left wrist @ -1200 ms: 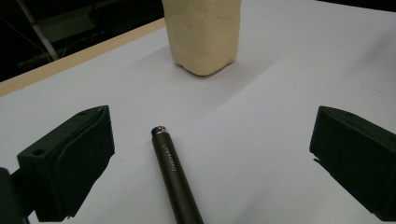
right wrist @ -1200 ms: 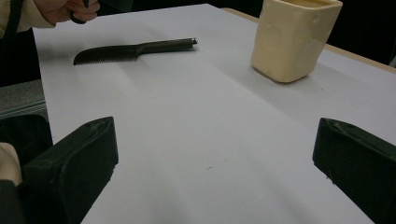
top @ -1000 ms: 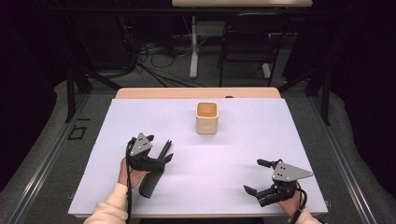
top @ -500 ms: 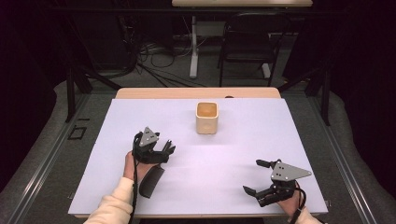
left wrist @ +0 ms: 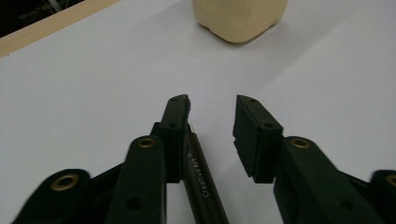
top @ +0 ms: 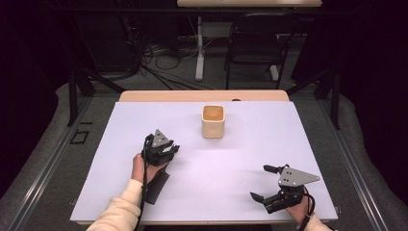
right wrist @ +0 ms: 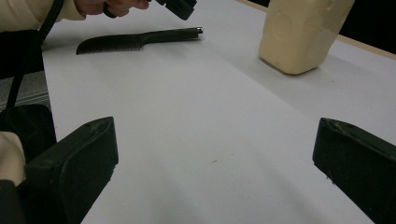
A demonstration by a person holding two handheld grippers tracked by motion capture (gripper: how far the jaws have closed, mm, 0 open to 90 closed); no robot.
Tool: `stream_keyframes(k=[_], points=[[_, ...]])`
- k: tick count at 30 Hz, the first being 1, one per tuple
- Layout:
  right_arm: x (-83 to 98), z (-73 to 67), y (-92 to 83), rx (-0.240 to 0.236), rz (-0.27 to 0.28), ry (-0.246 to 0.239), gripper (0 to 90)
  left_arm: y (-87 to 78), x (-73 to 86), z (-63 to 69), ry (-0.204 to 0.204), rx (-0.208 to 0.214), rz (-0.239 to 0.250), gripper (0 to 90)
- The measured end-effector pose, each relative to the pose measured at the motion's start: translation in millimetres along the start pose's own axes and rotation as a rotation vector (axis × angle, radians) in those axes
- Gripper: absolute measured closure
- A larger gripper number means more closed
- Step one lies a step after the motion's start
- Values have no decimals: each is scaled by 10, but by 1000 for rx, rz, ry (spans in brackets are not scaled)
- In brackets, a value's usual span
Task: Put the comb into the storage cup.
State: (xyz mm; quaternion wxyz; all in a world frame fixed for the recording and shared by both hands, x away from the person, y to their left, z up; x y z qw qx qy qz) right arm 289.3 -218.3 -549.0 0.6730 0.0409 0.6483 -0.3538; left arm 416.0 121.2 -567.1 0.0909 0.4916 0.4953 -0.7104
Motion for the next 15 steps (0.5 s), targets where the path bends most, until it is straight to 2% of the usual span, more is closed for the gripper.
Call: stream_keyframes(k=[6,8,11,15], points=[[-1,-5,14,-6,-9,-6,1,80,10,9,9,20,-23,894],[-1,-7,16,-7,-8,-3,1,95,12,9,7,20,-25,899],[2,-3,13,-8,-8,-4,1,140,17,3,23,-5,-58,899],[6,0,21,-8,-12,-5,2,191,29,11,39,-13,-80,900]])
Point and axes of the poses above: each handheld gripper's, and its own axes: y roughly forward along the jaws, x roughly out of its underside, z roughly to its right, the point moved 6 cm from there along y, roughly forward along the jaws, and after that the axes turned 8 degrees about -y, right-handed, at the moved point
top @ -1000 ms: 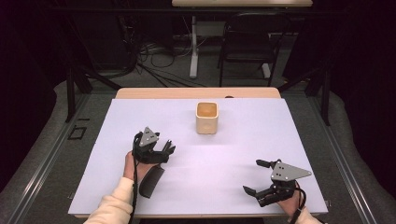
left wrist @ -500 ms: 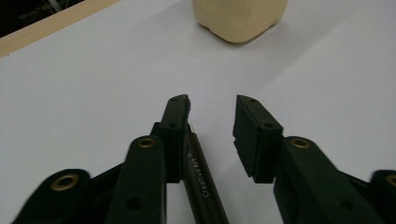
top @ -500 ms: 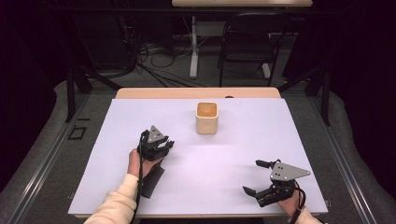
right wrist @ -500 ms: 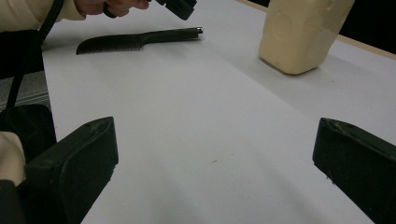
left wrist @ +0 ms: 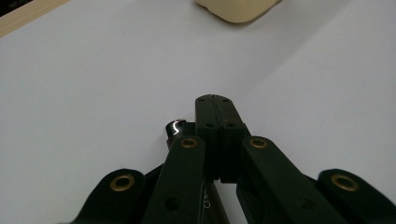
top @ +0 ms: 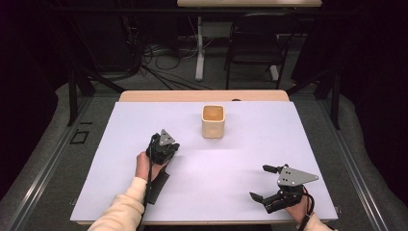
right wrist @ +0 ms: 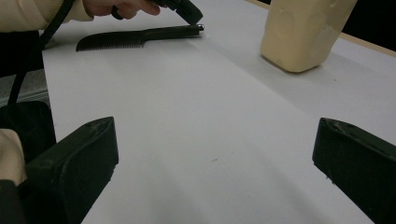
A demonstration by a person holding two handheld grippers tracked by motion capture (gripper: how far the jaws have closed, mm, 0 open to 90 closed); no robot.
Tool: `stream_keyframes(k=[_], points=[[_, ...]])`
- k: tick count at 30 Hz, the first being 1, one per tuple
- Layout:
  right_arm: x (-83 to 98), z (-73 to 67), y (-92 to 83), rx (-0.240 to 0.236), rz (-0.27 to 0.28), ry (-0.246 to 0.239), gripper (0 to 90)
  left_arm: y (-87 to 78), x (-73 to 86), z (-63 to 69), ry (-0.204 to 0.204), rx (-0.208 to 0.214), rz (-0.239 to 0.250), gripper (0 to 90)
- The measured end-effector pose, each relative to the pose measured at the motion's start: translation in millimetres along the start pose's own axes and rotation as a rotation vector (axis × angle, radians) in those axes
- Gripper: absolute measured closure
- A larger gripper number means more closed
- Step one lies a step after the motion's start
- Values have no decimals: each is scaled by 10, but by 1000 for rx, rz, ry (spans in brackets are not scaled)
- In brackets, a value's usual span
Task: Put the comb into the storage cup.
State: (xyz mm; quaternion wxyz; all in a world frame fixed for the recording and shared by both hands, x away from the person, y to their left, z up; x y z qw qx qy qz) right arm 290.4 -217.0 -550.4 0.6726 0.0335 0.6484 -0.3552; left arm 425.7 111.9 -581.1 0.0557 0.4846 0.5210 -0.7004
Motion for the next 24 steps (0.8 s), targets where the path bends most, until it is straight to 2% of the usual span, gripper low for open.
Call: stream_keyframes(k=[4,8,11,15,24], points=[[2,-6,20,-6,-7,-5,2,29,10,-14,17,-16,-19,900],[1,-6,19,-7,-6,-7,2,54,9,-39,12,-27,-18,900],[2,-8,17,-7,-9,-8,2,76,11,-42,-3,-11,-16,900],[-2,-12,19,-8,-9,-12,2,99,20,-46,16,-31,-40,900],[3,-9,14,-4,-11,-9,4,82,27,-90,8,-50,-33,900]])
Point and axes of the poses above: each handheld gripper's, and its own axes: y roughly forward along the jaws, x roughly out of its underside, z roughly to its right, the point moved 6 cm from there along y, roughly forward along the jaws, and after that the axes turned 8 degrees about -y, right-handed, at the moved point
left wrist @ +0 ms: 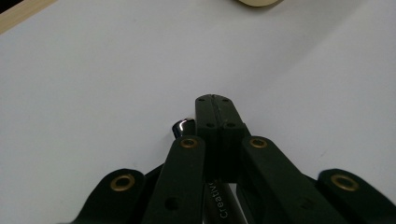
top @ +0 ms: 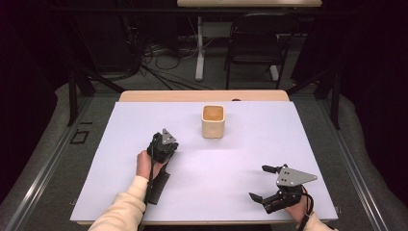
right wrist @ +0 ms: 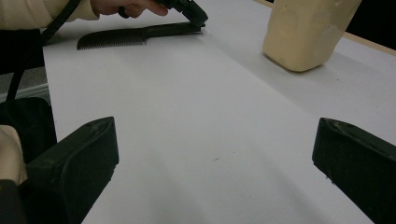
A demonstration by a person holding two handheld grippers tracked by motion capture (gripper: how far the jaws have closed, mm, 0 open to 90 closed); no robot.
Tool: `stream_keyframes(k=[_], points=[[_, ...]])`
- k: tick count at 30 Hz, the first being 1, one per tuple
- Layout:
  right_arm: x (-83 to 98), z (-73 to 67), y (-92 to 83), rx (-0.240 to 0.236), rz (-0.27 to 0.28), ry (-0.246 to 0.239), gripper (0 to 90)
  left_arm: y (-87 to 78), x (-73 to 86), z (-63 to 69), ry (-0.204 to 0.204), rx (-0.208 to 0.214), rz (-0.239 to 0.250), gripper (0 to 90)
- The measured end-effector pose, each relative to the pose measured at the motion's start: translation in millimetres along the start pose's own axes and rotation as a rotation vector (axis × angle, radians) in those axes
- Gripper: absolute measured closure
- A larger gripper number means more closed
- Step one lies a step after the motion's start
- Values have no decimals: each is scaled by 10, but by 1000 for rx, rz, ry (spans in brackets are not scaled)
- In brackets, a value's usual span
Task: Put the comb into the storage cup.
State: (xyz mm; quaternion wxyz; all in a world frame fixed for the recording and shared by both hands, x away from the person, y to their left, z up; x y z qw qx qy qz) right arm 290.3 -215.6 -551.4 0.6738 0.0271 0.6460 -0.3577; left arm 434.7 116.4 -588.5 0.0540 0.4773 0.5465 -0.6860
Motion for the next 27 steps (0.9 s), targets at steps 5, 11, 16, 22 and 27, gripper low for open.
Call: stream_keyframes(k=[5,11,16,22,27], points=[[-1,1,5,-1,-3,-4,4,13,20,-21,-2,-8,-14,900],[3,-2,-11,3,-5,2,5,13,35,-45,-7,-5,-30,900],[1,-4,4,-2,-7,-4,5,-2,54,-91,-22,-26,-39,900],[4,2,-3,3,-7,1,5,-6,76,-119,-30,-40,-53,900],[-1,0,1,-1,-8,-5,5,-23,104,-127,-21,-52,-70,900]])
Point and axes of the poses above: each handheld gripper's, and its own axes: y roughly forward along the jaws, x roughly out of its underside, z roughly to its right, the point moved 6 cm from there along y, roughly forward along the jaws, and after that the axes turned 8 degrees about -y, right-handed, at the moved point
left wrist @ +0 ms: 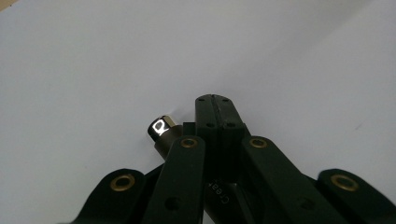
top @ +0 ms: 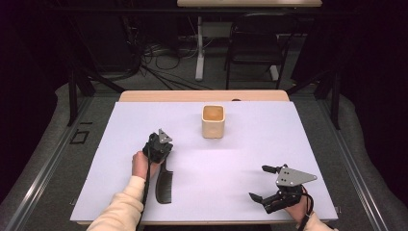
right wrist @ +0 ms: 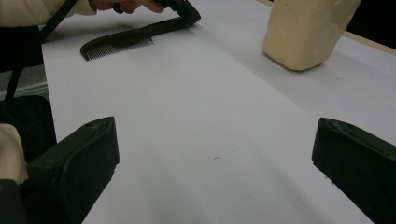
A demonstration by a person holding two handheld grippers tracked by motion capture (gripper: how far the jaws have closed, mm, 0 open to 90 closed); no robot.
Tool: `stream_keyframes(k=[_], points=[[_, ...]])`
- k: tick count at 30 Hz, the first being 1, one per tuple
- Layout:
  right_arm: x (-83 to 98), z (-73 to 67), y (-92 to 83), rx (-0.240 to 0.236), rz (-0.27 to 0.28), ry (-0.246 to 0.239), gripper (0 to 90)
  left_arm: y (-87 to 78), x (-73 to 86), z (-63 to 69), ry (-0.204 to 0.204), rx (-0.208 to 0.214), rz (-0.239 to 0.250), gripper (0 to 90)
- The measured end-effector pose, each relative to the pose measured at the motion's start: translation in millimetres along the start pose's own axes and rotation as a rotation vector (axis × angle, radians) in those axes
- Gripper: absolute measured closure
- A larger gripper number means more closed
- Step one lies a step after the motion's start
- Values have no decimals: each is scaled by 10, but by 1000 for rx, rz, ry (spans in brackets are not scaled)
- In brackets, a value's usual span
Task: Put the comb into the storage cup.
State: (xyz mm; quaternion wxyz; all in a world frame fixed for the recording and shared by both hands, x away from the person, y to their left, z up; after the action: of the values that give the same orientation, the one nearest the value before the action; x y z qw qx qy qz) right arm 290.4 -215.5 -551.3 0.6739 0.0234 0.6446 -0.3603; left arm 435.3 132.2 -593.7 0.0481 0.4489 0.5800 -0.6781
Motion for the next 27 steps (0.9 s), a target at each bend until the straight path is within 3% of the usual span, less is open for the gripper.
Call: stream_keyframes(k=[17,27], points=[[-3,-2,8,-1,-1,5,6,-52,122,-123,-28,-58,-40,900],[-6,-3,21,-6,-2,-2,6,-109,211,-165,-41,-67,-67,900]])
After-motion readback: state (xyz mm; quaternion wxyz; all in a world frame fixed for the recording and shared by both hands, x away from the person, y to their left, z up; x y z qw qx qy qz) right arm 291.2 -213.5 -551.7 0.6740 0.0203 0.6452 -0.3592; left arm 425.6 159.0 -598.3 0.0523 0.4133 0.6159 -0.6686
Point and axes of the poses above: each handheld gripper's, and its own axes: y roughly forward along the jaws, x roughly out of its underside, z roughly to its right, the point moved 6 cm from there along y, roughly forward along the jaws, and after that the axes turned 8 degrees about -y, right-handed, at the moved point
